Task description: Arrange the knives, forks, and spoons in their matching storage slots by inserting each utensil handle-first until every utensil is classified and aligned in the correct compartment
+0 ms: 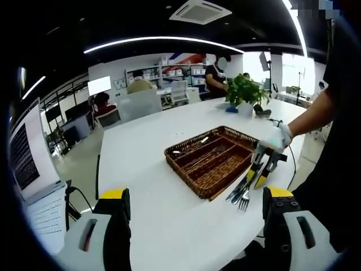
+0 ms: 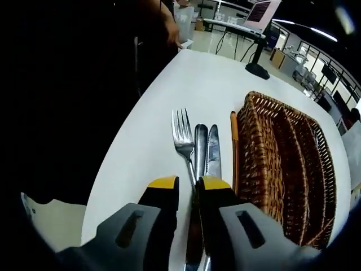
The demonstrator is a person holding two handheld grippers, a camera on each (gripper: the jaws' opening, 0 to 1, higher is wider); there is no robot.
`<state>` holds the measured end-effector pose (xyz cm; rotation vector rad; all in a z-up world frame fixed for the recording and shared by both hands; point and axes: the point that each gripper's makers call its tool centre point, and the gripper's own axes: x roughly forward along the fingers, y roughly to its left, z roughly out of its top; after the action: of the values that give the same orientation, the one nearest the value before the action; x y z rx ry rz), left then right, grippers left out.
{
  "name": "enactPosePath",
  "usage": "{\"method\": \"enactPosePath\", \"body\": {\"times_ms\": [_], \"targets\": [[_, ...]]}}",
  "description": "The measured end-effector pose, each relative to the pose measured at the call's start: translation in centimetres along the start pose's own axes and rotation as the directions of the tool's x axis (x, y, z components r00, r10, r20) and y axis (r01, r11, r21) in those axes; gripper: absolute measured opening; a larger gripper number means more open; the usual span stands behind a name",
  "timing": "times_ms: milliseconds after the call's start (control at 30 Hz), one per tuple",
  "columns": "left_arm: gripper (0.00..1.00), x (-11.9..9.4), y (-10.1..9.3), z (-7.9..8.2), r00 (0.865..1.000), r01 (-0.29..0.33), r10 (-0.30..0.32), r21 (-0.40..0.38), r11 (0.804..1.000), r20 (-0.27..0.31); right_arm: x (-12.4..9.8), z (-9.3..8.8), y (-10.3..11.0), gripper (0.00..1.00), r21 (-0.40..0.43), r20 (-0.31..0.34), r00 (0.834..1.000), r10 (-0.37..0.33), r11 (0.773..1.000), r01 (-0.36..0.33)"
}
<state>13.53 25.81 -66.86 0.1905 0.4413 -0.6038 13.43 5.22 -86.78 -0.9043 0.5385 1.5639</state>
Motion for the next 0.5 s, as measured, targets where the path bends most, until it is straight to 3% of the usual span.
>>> {"method": "enactPosePath", "body": {"times_ms": [300,500], "targets": [[0.99,-0.21,0.29,-0.17,1.000,-0.006,0.006,-0.013,1.000,0.000,0.31,-0.03,0.62,0.05,-0.010,-0.012,1.000,0.021,1.000,-0.022],[0.99,-0.18,0.24,-0.07,1.000,-0.005,0.005,-0.015,1.000,0.003,0.59,0.23,0.81,0.05,0.023,-0.005,0.999,0.054,0.998,-0.054]]}}
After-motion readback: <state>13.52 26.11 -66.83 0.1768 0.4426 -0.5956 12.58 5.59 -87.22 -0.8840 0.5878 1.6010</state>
